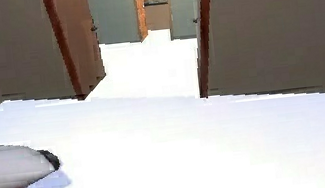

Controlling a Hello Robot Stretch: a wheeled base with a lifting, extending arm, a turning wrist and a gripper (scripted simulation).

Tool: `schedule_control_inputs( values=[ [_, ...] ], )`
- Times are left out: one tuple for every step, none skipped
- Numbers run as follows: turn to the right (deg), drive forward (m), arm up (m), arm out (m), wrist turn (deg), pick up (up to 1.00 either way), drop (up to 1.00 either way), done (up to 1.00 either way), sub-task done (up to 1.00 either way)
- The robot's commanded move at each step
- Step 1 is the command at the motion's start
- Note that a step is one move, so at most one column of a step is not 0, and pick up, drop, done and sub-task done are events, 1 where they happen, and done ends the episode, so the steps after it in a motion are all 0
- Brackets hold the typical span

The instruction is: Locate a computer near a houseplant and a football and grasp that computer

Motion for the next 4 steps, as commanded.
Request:
schedule_control_inputs(
  values=[
    [0.0, 1.0, 0.0, 0.0, 0.0, 0.0, 0.0, 0.0, 0.0],
    [0.0, 1.0, 0.0, 0.0, 0.0, 0.0, 0.0, 0.0, 0.0],
    [3.0, 0.0, 0.0, 0.0, 0.0, 0.0, 0.0, 0.0, 0.0],
    [0.0, 1.0, 0.0, 0.0, 0.0, 0.0, 0.0, 0.0, 0.0]
  ],
)
